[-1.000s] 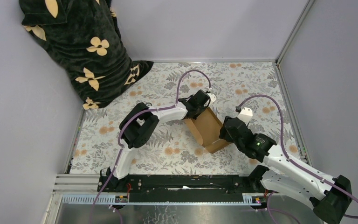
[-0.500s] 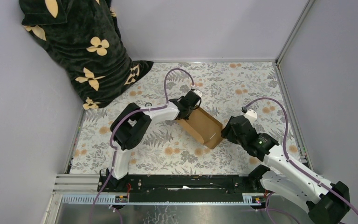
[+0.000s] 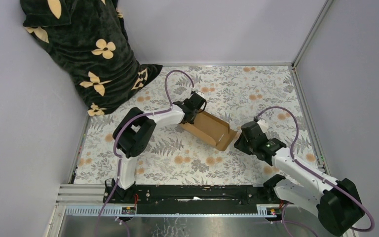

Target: Fold the paper box

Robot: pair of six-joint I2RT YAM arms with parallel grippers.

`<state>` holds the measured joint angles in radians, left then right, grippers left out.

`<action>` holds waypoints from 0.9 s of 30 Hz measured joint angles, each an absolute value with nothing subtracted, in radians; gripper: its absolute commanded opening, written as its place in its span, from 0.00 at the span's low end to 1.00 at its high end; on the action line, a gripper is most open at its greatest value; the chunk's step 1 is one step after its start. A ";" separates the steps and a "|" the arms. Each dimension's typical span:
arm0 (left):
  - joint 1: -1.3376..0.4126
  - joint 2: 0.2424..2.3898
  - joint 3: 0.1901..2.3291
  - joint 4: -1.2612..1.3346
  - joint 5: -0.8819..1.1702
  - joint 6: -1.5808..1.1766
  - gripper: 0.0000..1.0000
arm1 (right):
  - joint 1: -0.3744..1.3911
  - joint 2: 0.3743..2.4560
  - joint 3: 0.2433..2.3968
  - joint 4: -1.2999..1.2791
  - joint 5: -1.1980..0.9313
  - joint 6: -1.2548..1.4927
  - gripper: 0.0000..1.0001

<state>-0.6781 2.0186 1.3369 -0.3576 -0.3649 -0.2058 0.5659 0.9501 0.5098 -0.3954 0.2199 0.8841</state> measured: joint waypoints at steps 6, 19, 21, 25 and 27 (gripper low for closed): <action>-0.673 2.017 1.337 -0.363 -0.364 -0.219 0.29 | 0.550 1.054 0.503 -0.324 0.192 0.895 0.36; -0.671 2.016 1.335 -0.364 -0.363 -0.222 0.29 | 0.510 1.251 0.503 -0.171 0.155 0.899 0.37; -0.671 2.016 1.335 -0.364 -0.363 -0.221 0.29 | 0.499 1.267 0.504 -0.135 0.144 0.899 0.37; -0.669 2.016 1.335 -0.364 -0.356 -0.214 0.28 | 0.482 1.292 0.507 -0.086 0.128 0.899 0.38; -0.668 2.016 1.335 -0.364 -0.353 -0.210 0.28 | 0.477 1.298 0.508 -0.070 0.119 0.898 0.39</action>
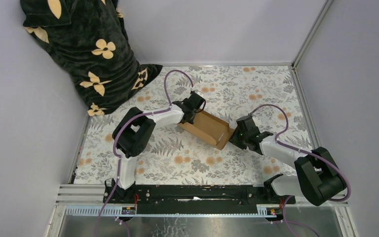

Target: Fold the paper box

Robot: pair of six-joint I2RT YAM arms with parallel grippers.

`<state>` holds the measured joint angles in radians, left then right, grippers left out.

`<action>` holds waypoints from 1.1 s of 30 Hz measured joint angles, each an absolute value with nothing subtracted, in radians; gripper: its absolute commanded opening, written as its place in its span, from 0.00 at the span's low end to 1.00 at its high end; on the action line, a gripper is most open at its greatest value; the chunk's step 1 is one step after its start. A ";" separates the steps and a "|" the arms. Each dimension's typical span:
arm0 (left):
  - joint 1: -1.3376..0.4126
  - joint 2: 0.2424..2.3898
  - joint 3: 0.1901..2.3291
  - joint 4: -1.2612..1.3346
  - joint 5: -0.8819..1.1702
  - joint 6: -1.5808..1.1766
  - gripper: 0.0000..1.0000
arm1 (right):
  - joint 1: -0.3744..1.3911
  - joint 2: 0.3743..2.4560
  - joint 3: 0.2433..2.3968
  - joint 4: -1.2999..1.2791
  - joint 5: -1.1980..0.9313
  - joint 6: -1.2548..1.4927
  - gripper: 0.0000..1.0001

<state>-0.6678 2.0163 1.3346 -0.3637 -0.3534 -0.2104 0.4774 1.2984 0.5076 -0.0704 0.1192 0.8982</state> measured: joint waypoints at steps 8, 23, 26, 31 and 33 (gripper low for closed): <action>-0.666 2.019 1.340 -0.368 -0.344 -0.199 0.28 | 0.472 1.308 0.513 -0.054 0.106 0.896 0.41; -0.667 2.065 1.417 -0.442 -0.330 -0.164 0.27 | 0.470 1.330 0.524 0.043 0.064 0.895 0.42; -0.667 2.077 1.435 -0.458 -0.330 -0.156 0.27 | 0.470 1.332 0.524 0.057 0.060 0.895 0.42; -0.669 2.088 1.454 -0.476 -0.332 -0.146 0.27 | 0.470 1.332 0.526 0.062 0.059 0.895 0.43; -0.670 2.091 1.458 -0.480 -0.332 -0.145 0.26 | 0.470 1.332 0.527 0.063 0.059 0.895 0.43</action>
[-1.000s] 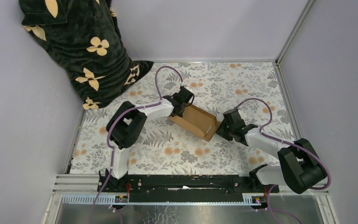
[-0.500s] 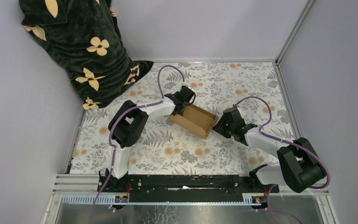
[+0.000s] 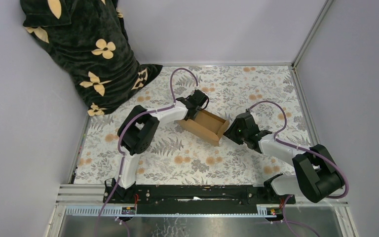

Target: Fold the paper box

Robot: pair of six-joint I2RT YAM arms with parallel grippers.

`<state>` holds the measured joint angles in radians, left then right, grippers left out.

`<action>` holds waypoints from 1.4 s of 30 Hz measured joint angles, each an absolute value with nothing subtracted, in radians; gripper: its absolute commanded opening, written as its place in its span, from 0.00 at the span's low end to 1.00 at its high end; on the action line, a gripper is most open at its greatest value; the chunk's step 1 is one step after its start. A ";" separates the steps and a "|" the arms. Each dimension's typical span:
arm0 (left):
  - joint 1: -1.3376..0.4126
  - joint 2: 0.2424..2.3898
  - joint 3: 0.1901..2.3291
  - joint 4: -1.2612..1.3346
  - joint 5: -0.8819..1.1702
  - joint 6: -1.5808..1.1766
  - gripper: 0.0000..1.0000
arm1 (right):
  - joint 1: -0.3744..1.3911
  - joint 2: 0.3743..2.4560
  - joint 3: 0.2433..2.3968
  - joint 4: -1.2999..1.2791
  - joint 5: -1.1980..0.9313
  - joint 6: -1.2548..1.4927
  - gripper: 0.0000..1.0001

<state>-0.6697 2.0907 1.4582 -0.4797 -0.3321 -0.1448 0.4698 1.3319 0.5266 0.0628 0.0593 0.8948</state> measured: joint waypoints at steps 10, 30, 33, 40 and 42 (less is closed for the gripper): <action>-0.673 2.098 1.471 -0.493 -0.333 -0.140 0.26 | 0.470 1.331 0.539 0.073 0.057 0.895 0.43; -0.679 2.099 1.473 -0.495 -0.332 -0.136 0.25 | 0.470 1.382 0.550 0.142 0.015 0.900 0.41; -0.679 2.101 1.477 -0.499 -0.332 -0.134 0.25 | 0.470 1.395 0.557 0.145 0.013 0.905 0.41; -0.680 2.106 1.485 -0.509 -0.332 -0.128 0.25 | 0.470 1.430 0.603 0.112 0.006 0.903 0.38; -0.680 2.106 1.486 -0.509 -0.332 -0.127 0.25 | 0.470 1.436 0.618 0.092 0.007 0.899 0.38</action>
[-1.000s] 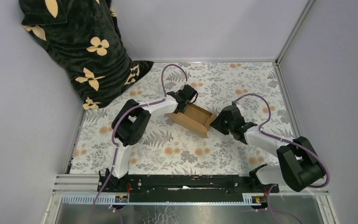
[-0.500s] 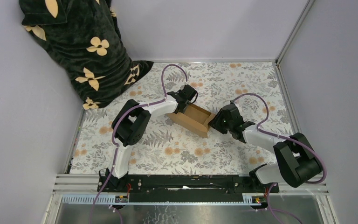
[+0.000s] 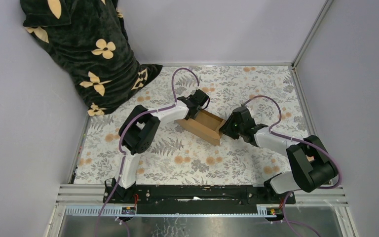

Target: Fold the paper box

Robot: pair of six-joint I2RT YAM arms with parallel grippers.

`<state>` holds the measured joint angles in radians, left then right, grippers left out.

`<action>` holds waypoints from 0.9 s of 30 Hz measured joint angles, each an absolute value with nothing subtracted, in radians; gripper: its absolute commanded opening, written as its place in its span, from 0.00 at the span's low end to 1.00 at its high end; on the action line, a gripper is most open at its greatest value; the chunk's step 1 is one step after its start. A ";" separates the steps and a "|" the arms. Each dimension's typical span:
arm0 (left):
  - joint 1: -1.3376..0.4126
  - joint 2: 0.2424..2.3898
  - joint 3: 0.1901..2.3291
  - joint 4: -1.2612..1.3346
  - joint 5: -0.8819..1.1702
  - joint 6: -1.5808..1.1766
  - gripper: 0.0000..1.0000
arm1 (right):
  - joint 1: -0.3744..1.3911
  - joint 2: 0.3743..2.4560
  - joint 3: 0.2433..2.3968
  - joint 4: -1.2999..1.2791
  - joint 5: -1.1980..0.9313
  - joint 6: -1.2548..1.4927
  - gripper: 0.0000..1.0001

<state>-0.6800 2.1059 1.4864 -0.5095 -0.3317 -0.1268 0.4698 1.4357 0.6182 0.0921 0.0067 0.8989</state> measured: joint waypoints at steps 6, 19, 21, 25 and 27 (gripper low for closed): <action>-0.681 2.106 1.486 -0.509 -0.331 -0.124 0.25 | 0.470 1.438 0.645 0.040 0.011 0.883 0.34; -0.682 2.109 1.494 -0.518 -0.331 -0.120 0.25 | 0.523 1.488 0.724 -0.047 0.079 0.852 0.34; -0.682 2.109 1.494 -0.518 -0.331 -0.120 0.25 | 0.532 1.497 0.736 -0.060 0.094 0.849 0.34; -0.682 2.110 1.494 -0.518 -0.331 -0.120 0.25 | 0.543 1.509 0.756 -0.084 0.115 0.841 0.33; -0.682 2.110 1.494 -0.518 -0.331 -0.120 0.25 | 0.548 1.509 0.760 -0.090 0.123 0.838 0.33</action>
<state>-0.6819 2.1098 1.4940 -0.5182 -0.3309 -0.1196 0.5484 1.5093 0.7597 -0.0902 0.1234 0.8379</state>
